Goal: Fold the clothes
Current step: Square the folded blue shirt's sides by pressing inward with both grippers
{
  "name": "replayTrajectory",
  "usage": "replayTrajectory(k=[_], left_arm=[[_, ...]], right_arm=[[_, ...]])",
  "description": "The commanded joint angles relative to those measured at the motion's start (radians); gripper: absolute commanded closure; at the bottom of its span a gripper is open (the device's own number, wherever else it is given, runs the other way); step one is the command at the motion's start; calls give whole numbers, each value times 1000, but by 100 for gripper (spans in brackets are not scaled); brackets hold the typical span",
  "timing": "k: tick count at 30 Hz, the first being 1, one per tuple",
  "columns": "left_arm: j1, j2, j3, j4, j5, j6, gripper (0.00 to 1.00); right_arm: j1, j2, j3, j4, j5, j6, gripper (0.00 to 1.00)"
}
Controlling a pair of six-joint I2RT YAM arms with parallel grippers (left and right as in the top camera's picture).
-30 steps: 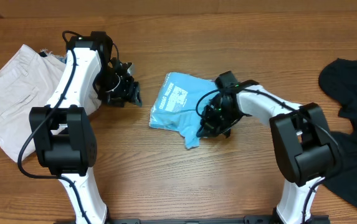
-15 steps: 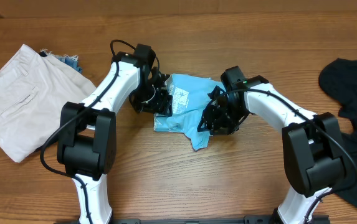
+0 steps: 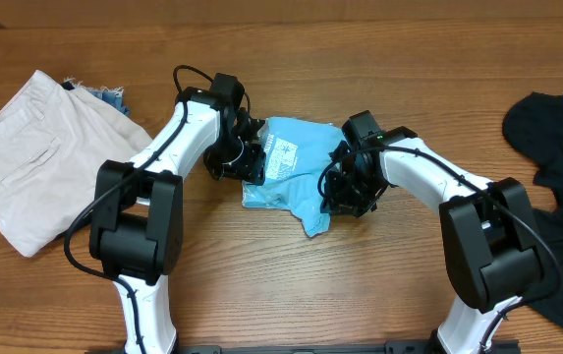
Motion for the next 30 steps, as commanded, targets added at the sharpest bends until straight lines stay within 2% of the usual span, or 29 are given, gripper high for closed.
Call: replayTrajectory(k=[1, 2, 5, 9, 11, 12, 13, 14, 15, 17, 19, 20, 22, 23, 27, 30], left_arm=[[5, -6, -9, 12, -11, -6, 50], [5, -6, -9, 12, -17, -6, 50], [5, -6, -9, 1, -89, -6, 60], [13, -6, -9, -11, -85, -7, 61], [26, -6, -9, -17, -85, -7, 62], [32, -6, -9, -16, -84, -7, 62], [37, -6, -9, -18, -84, -7, 62], [41, -6, -9, -19, -79, -8, 60], [48, -6, -9, -21, -77, -10, 49], [56, -6, -2, -21, -76, -24, 46], [72, -6, 10, -8, -8, -30, 37], [84, -6, 10, 16, 104, -33, 29], [96, -4, 7, 52, 228, -59, 10], [97, -2, 6, 72, 259, -102, 5], [68, 0, -16, 126, 263, -266, 0], [32, 0, -62, 201, 264, -424, 0]], right_arm=[[1, -2, 0, 4, -28, -12, 96], [1, -2, 0, -2, -15, -12, 96], [-36, -2, 6, -76, 106, -4, 96], [-109, -6, 29, -167, 304, -6, 96], [-140, -10, 32, -168, 302, -53, 96], [-145, -10, 32, -167, 294, -59, 91], [-148, -10, 32, -168, 291, -59, 80], [-148, -10, 32, -168, 293, -67, 67], [-148, -10, 32, -167, 298, -81, 51], [-156, -10, 33, -167, 301, -81, 47], [-177, -12, 35, -164, 300, -57, 47], [-192, -16, 35, -156, 289, -53, 47], [-230, -33, 35, -135, 258, -53, 46], [-255, -45, 35, -121, 224, -55, 44], [-322, -69, 35, -92, 50, -95, 41], [-327, -69, 35, -85, -41, -153, 49]])
